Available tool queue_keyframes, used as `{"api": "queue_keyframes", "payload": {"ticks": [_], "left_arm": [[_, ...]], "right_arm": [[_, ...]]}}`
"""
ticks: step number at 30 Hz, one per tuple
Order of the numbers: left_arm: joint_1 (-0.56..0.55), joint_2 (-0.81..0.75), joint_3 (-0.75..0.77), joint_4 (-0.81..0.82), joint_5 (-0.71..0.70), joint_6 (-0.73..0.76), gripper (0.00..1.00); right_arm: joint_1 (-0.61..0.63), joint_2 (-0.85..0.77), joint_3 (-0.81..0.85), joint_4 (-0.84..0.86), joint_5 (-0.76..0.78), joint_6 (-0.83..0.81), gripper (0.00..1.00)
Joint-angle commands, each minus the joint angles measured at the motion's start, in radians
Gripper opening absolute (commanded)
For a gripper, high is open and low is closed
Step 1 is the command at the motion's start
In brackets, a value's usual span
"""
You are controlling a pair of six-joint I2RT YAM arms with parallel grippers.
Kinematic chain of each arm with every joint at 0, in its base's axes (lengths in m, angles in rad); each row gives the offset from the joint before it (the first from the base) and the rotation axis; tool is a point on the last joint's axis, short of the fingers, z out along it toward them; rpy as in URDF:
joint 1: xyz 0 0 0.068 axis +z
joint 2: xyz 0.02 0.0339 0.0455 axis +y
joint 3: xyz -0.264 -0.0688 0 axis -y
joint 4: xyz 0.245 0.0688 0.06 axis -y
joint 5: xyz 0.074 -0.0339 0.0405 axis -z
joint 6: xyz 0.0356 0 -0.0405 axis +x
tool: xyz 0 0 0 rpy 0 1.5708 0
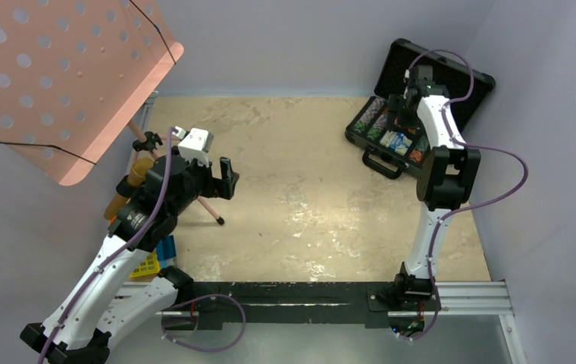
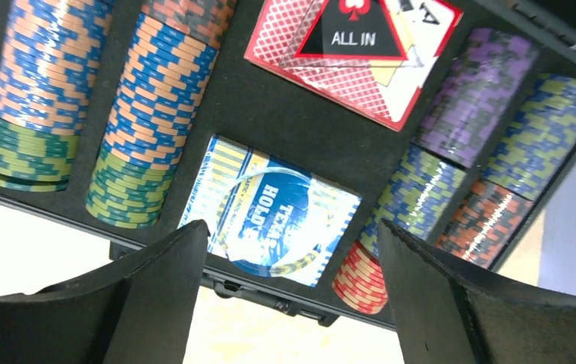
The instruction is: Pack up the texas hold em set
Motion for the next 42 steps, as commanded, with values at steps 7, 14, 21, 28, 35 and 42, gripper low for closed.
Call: {"api": "queue_keyframes", "payload": {"ticks": [7, 14, 21, 28, 35, 42], "left_arm": [[0.004, 0.025, 0.007, 0.038, -0.008, 0.009, 1.00], [0.004, 0.002, 0.010, 0.037, 0.004, 0.010, 1.00], [0.004, 0.004, 0.015, 0.035, 0.034, 0.006, 1.00], [0.004, 0.009, 0.015, 0.035, 0.033, 0.008, 1.00], [0.005, 0.019, 0.016, 0.033, 0.037, 0.009, 1.00], [0.004, 0.021, 0.016, 0.033, 0.036, 0.010, 1.00]], "right_arm": [[0.000, -0.266, 0.041, 0.081, 0.041, 0.011, 0.85], [-0.005, -0.312, 0.146, 0.253, 0.020, 0.032, 0.85], [-0.043, -0.200, 0.250, 0.407, -0.066, 0.018, 0.85], [-0.095, -0.093, 0.325, 0.550, -0.216, 0.060, 0.86], [-0.126, -0.018, 0.374, 0.599, -0.236, 0.047, 0.87], [-0.133, 0.009, 0.397, 0.581, -0.240, -0.026, 0.92]]}}
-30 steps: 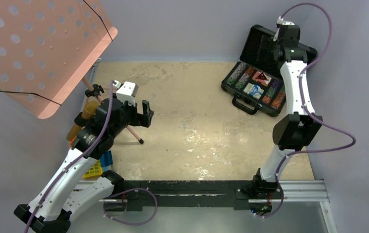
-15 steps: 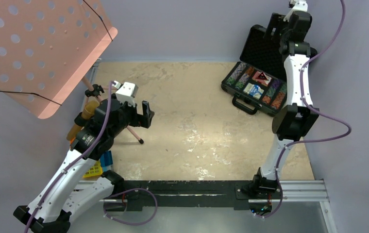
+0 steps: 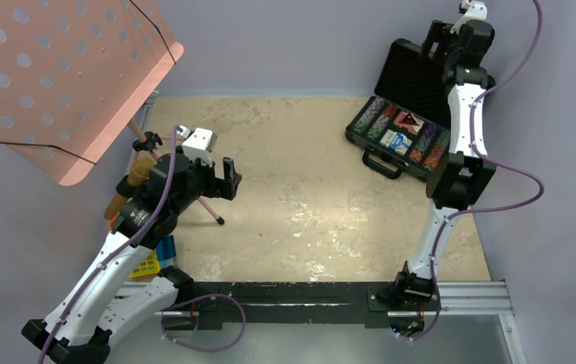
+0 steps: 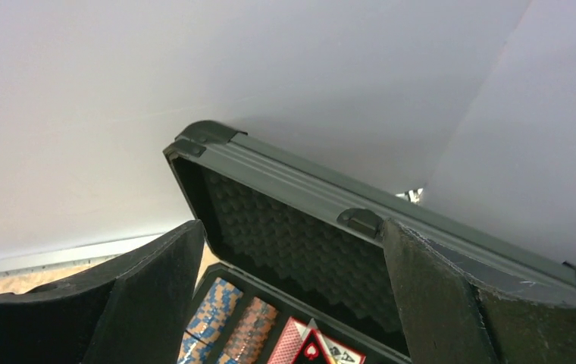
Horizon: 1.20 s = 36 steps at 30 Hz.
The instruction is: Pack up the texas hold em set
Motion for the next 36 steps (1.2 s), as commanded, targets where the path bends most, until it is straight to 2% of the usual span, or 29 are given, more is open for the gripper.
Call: {"api": "queue_keyframes", "payload": {"ticks": [1, 11, 22, 36], "left_arm": [[0.004, -0.001, 0.015, 0.034, 0.011, 0.009, 1.00], [0.004, -0.004, 0.014, 0.034, 0.010, 0.010, 1.00], [0.004, 0.007, 0.015, 0.035, 0.006, 0.011, 1.00], [0.004, 0.015, 0.014, 0.032, 0.000, 0.014, 1.00]], "right_arm": [[-0.002, -0.015, 0.056, 0.052, -0.036, -0.064, 0.92], [-0.028, 0.093, 0.158, -0.013, -0.120, -0.082, 0.94], [-0.063, 0.131, 0.150, -0.055, -0.167, -0.187, 0.94], [-0.066, 0.159, 0.145, -0.107, -0.402, -0.244, 0.96]]}}
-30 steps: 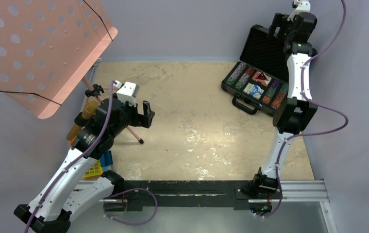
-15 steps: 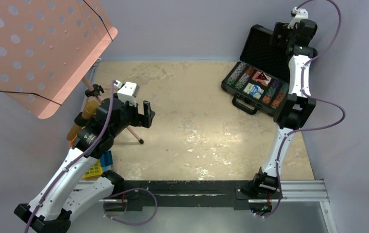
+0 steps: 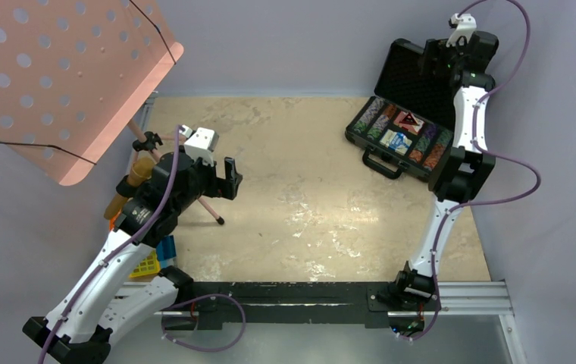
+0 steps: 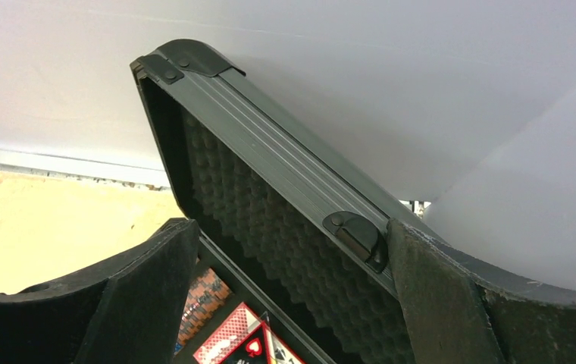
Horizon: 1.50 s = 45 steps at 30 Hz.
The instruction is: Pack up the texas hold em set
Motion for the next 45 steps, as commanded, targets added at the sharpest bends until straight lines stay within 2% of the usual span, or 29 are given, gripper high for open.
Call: {"api": "queue_keyframes", "payload": {"ticks": [1, 6, 11, 16, 23, 30, 37, 45], "left_arm": [[0.004, 0.001, 0.013, 0.033, 0.000, 0.012, 1.00], [0.004, 0.001, 0.014, 0.033, -0.001, 0.012, 0.99], [0.004, -0.004, 0.014, 0.033, 0.000, 0.012, 0.99], [0.004, -0.011, 0.016, 0.033, 0.003, 0.012, 0.99], [0.004, -0.020, 0.016, 0.033, 0.016, 0.008, 0.99], [0.004, -0.027, 0.014, 0.035, 0.019, 0.005, 0.99], [0.005, -0.026, 0.013, 0.036, 0.022, 0.003, 0.99], [0.004, -0.024, 0.013, 0.038, 0.020, 0.003, 0.99]], "right_arm": [[0.003, 0.005, 0.028, -0.060, -0.133, -0.010, 0.96], [0.007, -0.012, -0.010, -0.092, -0.196, -0.017, 0.94], [0.017, -0.100, -0.159, -0.056, -0.174, -0.024, 0.91], [0.027, -0.234, -0.370, 0.060, -0.191, 0.064, 0.89], [0.050, -0.321, -0.511, 0.017, -0.162, 0.205, 0.82], [0.104, -0.510, -0.855, 0.124, -0.172, 0.338, 0.79], [0.217, -0.704, -1.061, 0.140, 0.034, 0.365, 0.78], [0.314, -0.771, -1.143, 0.088, 0.260, 0.341, 0.77]]}}
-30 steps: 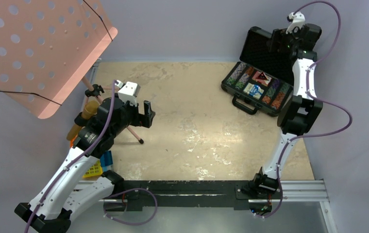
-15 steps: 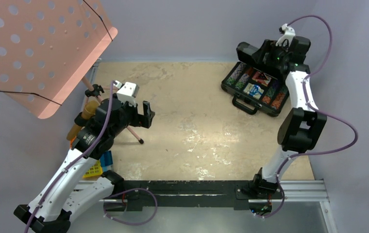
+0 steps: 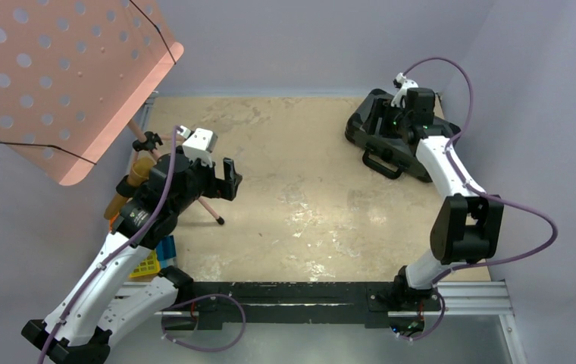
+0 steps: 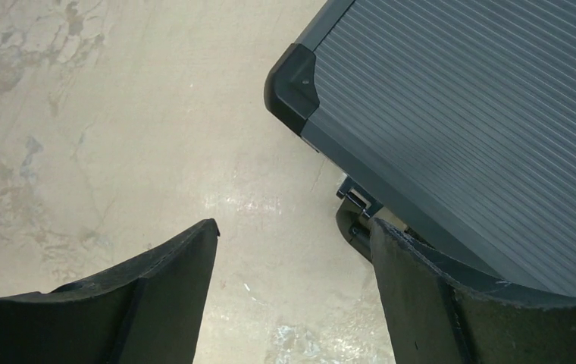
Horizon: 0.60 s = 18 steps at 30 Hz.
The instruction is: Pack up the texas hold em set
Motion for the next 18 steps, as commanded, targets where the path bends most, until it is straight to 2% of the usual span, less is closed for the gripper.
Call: {"api": "queue_keyframes", "payload": {"ticks": [1, 7, 11, 18], "left_arm": [[0.004, -0.007, 0.013, 0.037, 0.008, 0.003, 0.99], [0.004, -0.005, 0.012, 0.038, 0.012, 0.001, 0.99], [0.004, -0.001, 0.012, 0.039, 0.018, -0.001, 0.99], [0.004, 0.005, 0.011, 0.039, 0.022, -0.002, 0.99]], "right_arm": [[0.037, -0.063, -0.043, -0.008, 0.181, -0.002, 0.77], [0.072, -0.077, -0.151, -0.027, 0.366, -0.015, 0.75], [0.073, -0.070, -0.208, -0.008, 0.360, -0.057, 0.75], [0.073, 0.059, -0.150, -0.066, 0.314, -0.186, 0.78]]}}
